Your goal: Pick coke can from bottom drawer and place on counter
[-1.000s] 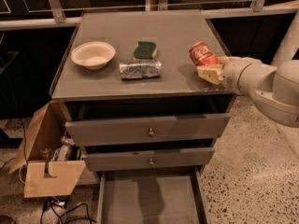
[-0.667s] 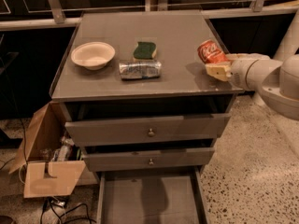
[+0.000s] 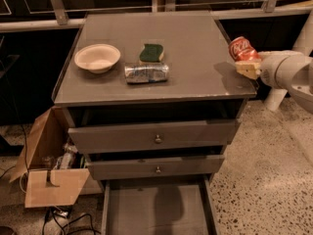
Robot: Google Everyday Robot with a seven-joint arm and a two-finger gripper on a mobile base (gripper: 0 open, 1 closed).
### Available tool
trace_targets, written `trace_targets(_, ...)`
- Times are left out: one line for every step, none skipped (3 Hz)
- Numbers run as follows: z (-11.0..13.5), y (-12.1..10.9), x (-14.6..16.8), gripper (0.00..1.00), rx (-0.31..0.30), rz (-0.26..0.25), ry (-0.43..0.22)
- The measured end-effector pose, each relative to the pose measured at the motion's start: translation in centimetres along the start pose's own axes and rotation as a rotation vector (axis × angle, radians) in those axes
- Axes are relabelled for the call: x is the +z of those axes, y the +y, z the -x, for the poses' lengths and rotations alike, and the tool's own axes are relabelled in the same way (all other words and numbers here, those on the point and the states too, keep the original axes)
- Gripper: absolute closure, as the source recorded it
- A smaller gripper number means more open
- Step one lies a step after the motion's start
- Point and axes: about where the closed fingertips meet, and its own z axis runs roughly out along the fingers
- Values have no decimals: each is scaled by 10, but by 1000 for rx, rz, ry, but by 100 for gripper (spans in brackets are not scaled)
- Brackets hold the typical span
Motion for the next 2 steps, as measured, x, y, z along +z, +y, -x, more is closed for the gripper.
trace_targets(7,-7,-19,100,8,0,-19)
trace_targets(8,-5,-18,100,4,9,-20)
